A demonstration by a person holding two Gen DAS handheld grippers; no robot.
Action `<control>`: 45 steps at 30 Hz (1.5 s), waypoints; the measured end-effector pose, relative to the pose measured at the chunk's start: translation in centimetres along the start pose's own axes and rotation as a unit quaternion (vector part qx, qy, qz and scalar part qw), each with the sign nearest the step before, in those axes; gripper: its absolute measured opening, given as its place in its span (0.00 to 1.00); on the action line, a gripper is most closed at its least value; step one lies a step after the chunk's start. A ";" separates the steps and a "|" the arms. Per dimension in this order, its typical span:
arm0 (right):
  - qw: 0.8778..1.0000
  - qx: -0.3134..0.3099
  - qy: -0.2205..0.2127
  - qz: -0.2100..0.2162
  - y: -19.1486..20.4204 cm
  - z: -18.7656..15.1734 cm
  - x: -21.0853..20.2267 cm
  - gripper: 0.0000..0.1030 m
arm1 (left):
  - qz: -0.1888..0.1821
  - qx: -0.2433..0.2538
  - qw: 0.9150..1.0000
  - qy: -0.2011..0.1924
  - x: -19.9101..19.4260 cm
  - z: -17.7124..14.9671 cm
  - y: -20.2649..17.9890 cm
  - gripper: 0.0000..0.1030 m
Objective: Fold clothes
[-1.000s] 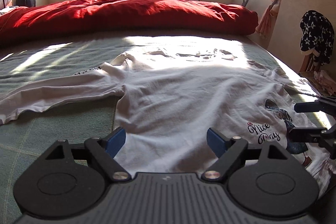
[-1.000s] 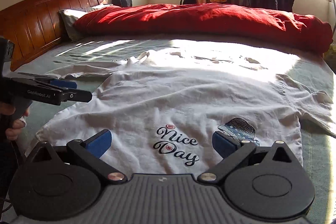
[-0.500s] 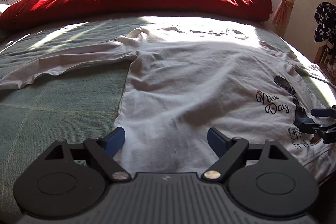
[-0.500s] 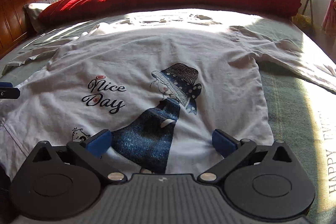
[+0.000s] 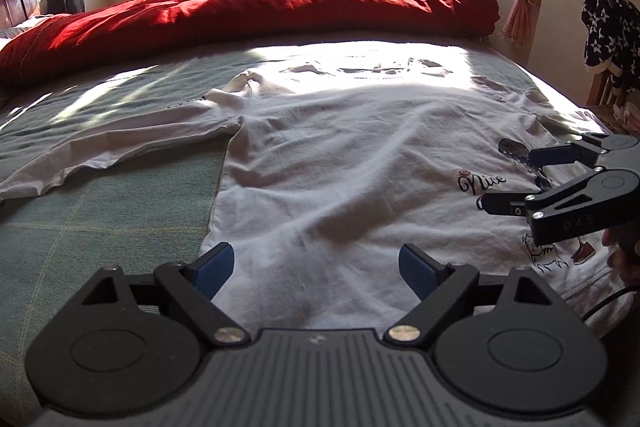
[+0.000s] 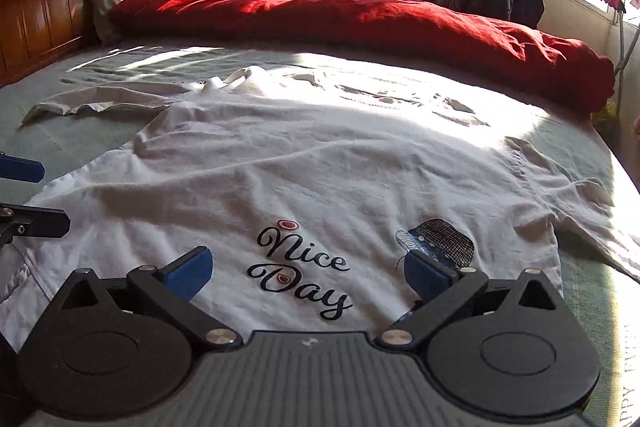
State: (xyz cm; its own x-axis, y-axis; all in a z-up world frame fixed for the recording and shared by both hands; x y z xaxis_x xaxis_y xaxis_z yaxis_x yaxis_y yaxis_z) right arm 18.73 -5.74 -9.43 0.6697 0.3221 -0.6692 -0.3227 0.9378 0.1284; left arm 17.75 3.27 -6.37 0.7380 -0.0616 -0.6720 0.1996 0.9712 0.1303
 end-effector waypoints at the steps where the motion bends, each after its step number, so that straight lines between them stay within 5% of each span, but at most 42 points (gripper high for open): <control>1: 1.000 -0.006 0.012 0.000 0.7 0.1 1.1 1.00 | 0.001 -0.002 1.000 0.001 -0.1 -0.1 0.1 0.87; 3: 0.999 -0.010 0.045 -0.008 1.4 -0.7 3.0 1.00 | 0.002 -0.004 1.000 0.003 -0.3 -0.6 0.2 0.87; 7: 1.000 0.014 0.024 0.007 0.1 -3.7 0.2 1.00 | -0.020 0.001 1.000 0.002 -0.4 -1.1 -0.4 0.87; 13: 0.999 0.030 0.015 -0.010 -1.3 -7.7 -4.2 1.00 | -0.097 0.024 0.994 -0.042 1.2 0.1 -3.7 0.87; 17: 0.999 0.036 0.018 -0.019 -1.3 -7.9 -4.4 1.00 | -0.109 0.019 0.994 -0.001 4.3 -0.8 -5.0 0.87; 23: 0.999 0.038 0.016 -0.017 -1.4 -8.0 -4.4 1.00 | -0.176 0.010 0.984 -0.001 1.5 -3.6 -6.8 0.96; 28: 0.999 0.037 0.012 -0.019 -1.4 -8.0 -4.3 1.00 | -0.173 -0.003 0.985 -0.022 -0.1 -2.8 -5.6 0.96; 33: 0.999 0.036 0.005 -0.020 -1.3 -8.1 -4.3 1.00 | -0.120 -0.029 0.990 -0.066 -0.3 -0.1 -2.0 0.96; 38: 0.999 0.036 0.005 -0.020 -1.3 -8.2 -4.3 1.00 | -0.121 -0.105 0.987 -0.003 2.4 -2.4 1.3 0.96; 45: 0.999 0.036 0.003 -0.016 -1.4 -8.3 -4.3 1.00 | -0.050 -0.131 0.990 -0.017 -0.5 -3.7 5.3 0.96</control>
State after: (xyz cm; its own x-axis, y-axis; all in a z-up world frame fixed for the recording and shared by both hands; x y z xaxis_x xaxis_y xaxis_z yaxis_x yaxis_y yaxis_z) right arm 10.75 -9.49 -12.76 0.6747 0.2909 -0.6784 -0.2521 0.9546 0.1586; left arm 16.09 9.29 -8.06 0.7455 -0.1636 -0.6461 0.1013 0.9860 -0.1328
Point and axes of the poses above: each gripper's, at about its wrist camera, not at the fingertips, and x roughly the way its jaws point, y to its left, z to its top, the point moved 6 cm from there along x, roughly the way its jaws point, and after that the axes turned 11 degrees about x, right-handed, at the moved point
